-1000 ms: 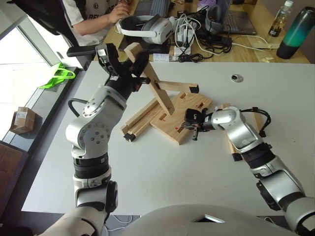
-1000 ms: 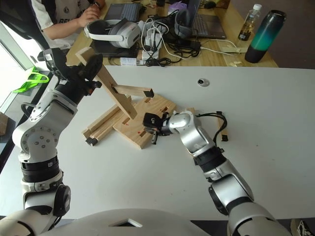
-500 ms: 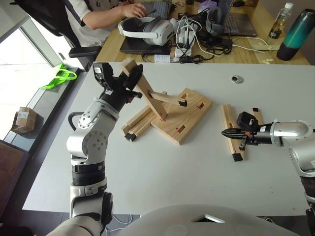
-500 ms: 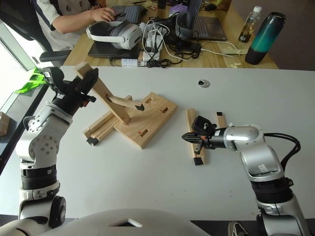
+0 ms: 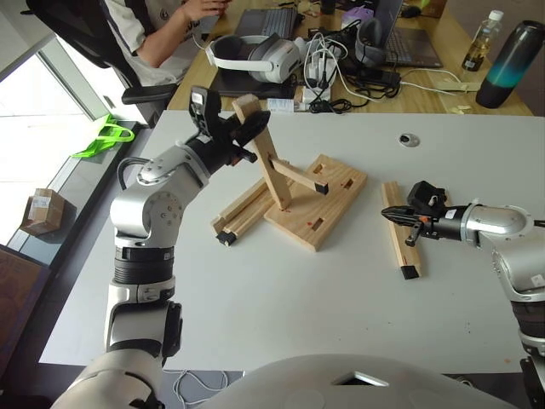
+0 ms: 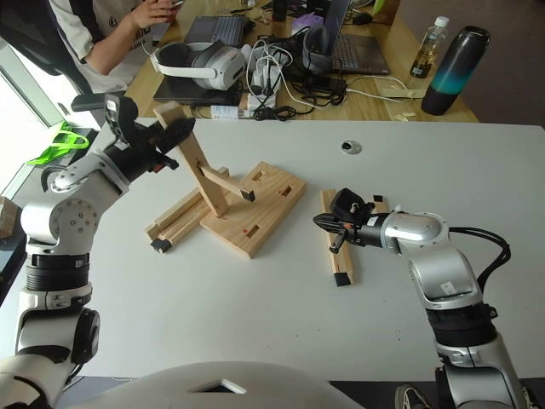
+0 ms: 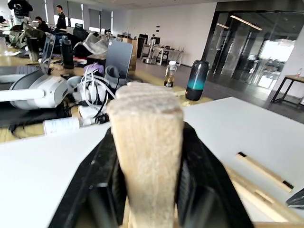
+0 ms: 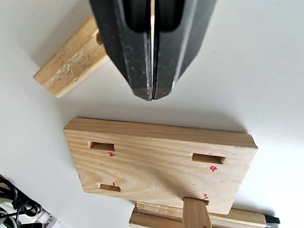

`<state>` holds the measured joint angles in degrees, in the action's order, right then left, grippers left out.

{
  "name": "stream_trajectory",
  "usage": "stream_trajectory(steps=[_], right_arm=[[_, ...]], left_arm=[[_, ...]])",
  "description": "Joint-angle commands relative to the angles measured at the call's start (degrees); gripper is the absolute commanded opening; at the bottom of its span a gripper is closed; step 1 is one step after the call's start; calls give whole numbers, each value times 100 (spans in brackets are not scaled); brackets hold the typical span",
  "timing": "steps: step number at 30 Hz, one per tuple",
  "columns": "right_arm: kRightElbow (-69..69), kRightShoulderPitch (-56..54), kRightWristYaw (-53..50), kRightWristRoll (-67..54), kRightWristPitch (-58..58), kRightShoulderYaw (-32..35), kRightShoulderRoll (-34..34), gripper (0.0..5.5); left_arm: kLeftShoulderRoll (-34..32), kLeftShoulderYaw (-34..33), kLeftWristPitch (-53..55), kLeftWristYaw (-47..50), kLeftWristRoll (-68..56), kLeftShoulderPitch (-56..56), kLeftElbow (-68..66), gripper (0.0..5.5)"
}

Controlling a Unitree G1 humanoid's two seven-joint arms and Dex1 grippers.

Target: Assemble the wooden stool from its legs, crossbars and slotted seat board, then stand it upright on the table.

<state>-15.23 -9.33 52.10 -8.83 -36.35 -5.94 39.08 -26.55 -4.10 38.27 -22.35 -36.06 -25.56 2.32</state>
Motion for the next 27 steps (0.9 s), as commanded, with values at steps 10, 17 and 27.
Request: stream_trajectory(steps=[10, 17, 27], right_arm=[[278, -128, -485, 27, 470, -61, -158, 0], [321, -123, -581, -26, 524, -17, -261, 0], [371, 24, -821, -146, 646, 153, -464, 0]], left_arm=[[796, 334, 1000, 1292, 230, 1640, 1302, 102], [1054, 370, 365, 1222, 379, 1466, 1741, 102], [1515, 176, -1414, 1341, 939, 748, 2945, 247]])
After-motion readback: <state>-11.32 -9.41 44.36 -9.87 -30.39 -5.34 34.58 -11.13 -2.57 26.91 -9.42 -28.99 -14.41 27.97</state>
